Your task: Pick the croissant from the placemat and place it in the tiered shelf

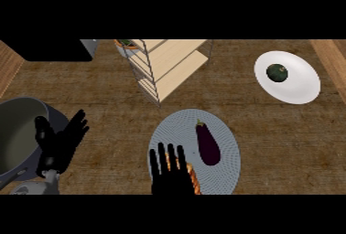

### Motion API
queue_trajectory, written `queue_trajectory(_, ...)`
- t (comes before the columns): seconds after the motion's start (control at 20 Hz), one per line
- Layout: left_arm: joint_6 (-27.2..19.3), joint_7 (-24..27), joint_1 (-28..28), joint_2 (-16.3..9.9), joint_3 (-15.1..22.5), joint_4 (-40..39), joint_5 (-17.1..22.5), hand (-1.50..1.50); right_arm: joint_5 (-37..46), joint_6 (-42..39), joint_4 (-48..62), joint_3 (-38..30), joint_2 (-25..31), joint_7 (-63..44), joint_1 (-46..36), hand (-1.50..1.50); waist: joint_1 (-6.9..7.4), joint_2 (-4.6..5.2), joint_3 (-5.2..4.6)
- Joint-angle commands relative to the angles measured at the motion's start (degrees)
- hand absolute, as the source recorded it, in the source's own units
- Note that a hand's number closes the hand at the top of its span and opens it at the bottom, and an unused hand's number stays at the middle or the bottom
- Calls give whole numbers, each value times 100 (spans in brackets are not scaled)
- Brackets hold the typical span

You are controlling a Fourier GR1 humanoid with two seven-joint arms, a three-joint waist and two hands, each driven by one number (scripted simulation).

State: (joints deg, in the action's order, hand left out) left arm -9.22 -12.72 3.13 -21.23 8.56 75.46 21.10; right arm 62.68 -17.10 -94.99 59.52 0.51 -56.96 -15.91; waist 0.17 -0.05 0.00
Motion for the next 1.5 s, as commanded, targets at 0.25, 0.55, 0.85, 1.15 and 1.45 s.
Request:
queue_trajectory(0.25,352,24,-46,182,-279,-152,-193,0,446,112,356,-264,-46,140,302,-150,-10,2,0)
queue_trajectory(0.55,515,322,34,281,-498,-462,-311,0,823,853,1060,-149,-48,130,235,-150,-10,7,-1)
queue_trajectory(0.85,216,-214,-52,526,-431,108,-610,0,611,1209,1766,-404,-50,379,-374,-150,17,7,1)
queue_trajectory(1.15,662,-262,-491,303,-612,579,-587,0,462,1426,1861,-646,-50,805,-388,-150,40,3,2)
queue_trajectory(1.45,639,-38,-133,486,-809,-18,-778,0,437,1600,2123,-262,-51,946,-223,-150,4,6,-1)
